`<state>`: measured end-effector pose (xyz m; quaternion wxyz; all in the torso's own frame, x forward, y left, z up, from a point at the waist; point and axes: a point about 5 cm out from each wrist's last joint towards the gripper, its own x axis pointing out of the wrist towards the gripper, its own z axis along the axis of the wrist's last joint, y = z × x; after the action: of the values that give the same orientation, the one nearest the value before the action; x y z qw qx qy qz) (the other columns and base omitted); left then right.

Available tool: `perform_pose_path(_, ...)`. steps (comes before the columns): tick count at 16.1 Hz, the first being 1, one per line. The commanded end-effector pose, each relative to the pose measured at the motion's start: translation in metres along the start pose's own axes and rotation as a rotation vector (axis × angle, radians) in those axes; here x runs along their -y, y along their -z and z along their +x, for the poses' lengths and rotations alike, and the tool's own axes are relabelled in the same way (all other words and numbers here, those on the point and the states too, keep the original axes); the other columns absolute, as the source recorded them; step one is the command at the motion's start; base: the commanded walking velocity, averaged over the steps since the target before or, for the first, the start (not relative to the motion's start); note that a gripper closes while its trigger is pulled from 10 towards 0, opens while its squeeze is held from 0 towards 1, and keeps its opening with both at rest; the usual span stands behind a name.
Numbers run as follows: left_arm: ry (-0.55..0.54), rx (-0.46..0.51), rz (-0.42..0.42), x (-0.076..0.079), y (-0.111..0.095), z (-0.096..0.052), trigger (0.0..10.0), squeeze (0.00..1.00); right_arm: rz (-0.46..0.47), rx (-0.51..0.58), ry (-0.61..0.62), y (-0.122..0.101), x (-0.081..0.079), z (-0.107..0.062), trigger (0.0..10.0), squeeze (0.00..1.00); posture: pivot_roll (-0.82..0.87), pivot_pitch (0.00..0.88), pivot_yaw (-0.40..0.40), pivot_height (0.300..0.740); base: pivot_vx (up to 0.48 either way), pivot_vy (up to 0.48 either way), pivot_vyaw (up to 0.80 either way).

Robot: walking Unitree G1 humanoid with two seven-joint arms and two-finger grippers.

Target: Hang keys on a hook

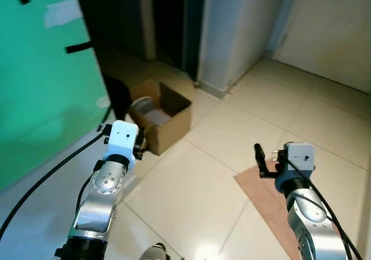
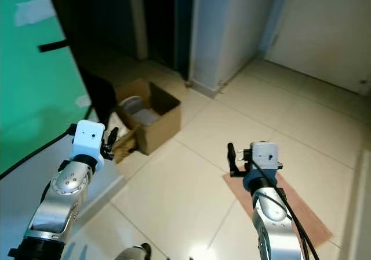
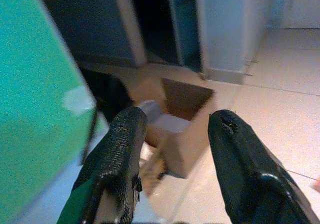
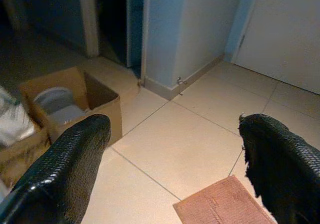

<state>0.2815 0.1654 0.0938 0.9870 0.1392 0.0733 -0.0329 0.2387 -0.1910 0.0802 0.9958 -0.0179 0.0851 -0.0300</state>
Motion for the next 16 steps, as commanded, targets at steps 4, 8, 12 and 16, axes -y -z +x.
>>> perform_pose_path(4, 0.062, 0.027, 0.025, 0.005, -0.012, 0.003, 10.0, 0.0, 0.044, 0.011, 0.046, -0.005, 0.01, 0.004, 10.0, 1.0, -0.08, 0.0, 0.0, 0.74, 0.0, 0.0, 0.8)
perform_pose_path(8, -0.007, 0.049, 0.026, -0.007, -0.018, 0.01, 10.0, 0.0, 0.014, 0.017, 0.045, -0.008, 0.011, 0.008, 10.0, 1.0, -0.07, 0.0, -0.012, 0.74, 0.0, 0.0, 0.8)
perform_pose_path(12, -0.002, 0.04, -0.05, 0.0, -0.017, 0.009, 10.0, 0.0, -0.024, 0.038, 0.074, -0.013, 0.014, 0.009, 10.0, 1.0, -0.08, 0.0, -0.012, 0.74, 0.0, 0.0, 0.8)
perform_pose_path(16, 0.019, 0.018, -0.064, 0.002, -0.014, 0.009, 10.0, 0.0, 0.004, 0.016, 0.111, -0.012, 0.017, 0.009, 10.0, 1.0, -0.08, 0.0, 0.0, 0.74, 0.0, 0.0, 0.8)
